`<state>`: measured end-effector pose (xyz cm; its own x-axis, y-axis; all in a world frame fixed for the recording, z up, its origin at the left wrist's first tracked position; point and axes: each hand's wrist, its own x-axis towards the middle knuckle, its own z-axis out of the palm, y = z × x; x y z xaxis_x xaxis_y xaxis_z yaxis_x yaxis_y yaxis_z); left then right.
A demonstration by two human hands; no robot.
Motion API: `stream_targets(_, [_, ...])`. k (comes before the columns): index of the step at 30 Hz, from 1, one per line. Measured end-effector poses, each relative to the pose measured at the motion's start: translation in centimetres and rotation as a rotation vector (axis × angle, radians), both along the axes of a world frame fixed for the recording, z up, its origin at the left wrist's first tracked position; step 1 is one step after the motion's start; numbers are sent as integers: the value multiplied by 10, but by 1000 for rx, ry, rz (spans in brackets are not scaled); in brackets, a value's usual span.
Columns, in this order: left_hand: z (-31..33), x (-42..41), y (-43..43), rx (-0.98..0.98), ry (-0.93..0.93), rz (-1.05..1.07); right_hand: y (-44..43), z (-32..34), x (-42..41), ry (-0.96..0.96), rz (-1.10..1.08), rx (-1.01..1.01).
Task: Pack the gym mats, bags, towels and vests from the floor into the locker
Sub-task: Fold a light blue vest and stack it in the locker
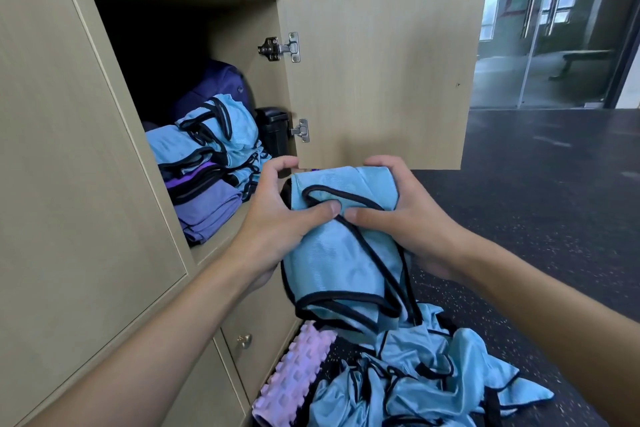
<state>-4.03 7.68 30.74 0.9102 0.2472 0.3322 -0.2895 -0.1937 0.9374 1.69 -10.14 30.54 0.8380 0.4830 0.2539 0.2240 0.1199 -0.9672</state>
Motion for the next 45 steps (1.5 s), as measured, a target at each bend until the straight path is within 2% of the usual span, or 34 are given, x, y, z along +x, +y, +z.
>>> stream_targets(4, [-2,-8,-4,211,-1,-160,-2,4,5,101,-96,128])
stream_targets(9, [1,-9,-3,582,84,-145,-3,4,7,128,-63,140])
stream_targets(12, [-3,-7,0,673,126,-182,-3,5,6,152,-47,136])
stream_targets(16, [0,-9,0,746,83,-208,-4,6,8,217,-9,140])
stream_targets(21, [2,-11,-1,787,-53,-137,-4,5,11,335,32,106])
stream_targets(24, [0,-9,0,785,-106,-41,-4,6,12,332,98,55])
stream_targets(29, [3,-3,6,671,-127,95,-9,7,16,-59,177,-212])
stream_targets(32, [9,1,11,611,-99,125,-5,9,26,-144,196,-296])
stream_targets(39, [25,27,39,433,-64,227,35,25,77,-161,177,-162])
stream_targets(45, [33,48,72,435,-83,338,91,44,114,-108,273,-11])
